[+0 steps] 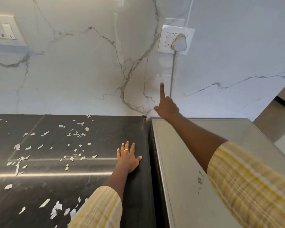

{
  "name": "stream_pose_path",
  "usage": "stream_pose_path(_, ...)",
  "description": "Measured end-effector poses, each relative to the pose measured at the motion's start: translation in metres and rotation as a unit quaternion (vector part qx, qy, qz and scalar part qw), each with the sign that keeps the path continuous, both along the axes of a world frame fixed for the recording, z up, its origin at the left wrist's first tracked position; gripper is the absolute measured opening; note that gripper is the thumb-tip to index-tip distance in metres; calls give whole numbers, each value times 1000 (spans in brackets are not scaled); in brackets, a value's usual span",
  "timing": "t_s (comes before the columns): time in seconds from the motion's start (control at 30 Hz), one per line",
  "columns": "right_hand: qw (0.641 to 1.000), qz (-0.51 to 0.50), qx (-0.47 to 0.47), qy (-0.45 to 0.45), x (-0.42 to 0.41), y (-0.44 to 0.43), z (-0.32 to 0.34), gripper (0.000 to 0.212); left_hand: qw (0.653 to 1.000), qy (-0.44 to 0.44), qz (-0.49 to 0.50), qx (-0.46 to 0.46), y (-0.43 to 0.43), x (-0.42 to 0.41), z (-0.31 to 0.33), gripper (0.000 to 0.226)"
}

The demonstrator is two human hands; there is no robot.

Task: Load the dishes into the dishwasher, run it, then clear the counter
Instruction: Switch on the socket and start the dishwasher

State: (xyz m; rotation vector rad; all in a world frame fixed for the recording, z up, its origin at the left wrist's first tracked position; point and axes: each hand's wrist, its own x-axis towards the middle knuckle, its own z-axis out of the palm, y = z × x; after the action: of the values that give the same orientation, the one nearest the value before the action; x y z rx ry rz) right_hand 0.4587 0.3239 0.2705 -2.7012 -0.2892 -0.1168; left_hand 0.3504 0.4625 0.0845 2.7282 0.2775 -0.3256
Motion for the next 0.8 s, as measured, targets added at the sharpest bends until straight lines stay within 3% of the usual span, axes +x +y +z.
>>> stream_pose_path(0.13, 1000, 12, -9, 22, -47, -22, -45, 94, 998, -58, 25, -22, -13, -18, -3, 65)
stream_pose_path(0.33, 998, -4, -53, 28, -119, -65, -100, 88, 986, -110, 2, -127, -44, -67, -2, 52)
stream_pose_path(0.8, 992, 51, -10, 111, -303, -163, -160, 92, 954, -175, 148, -193, -170, -233, 4, 48)
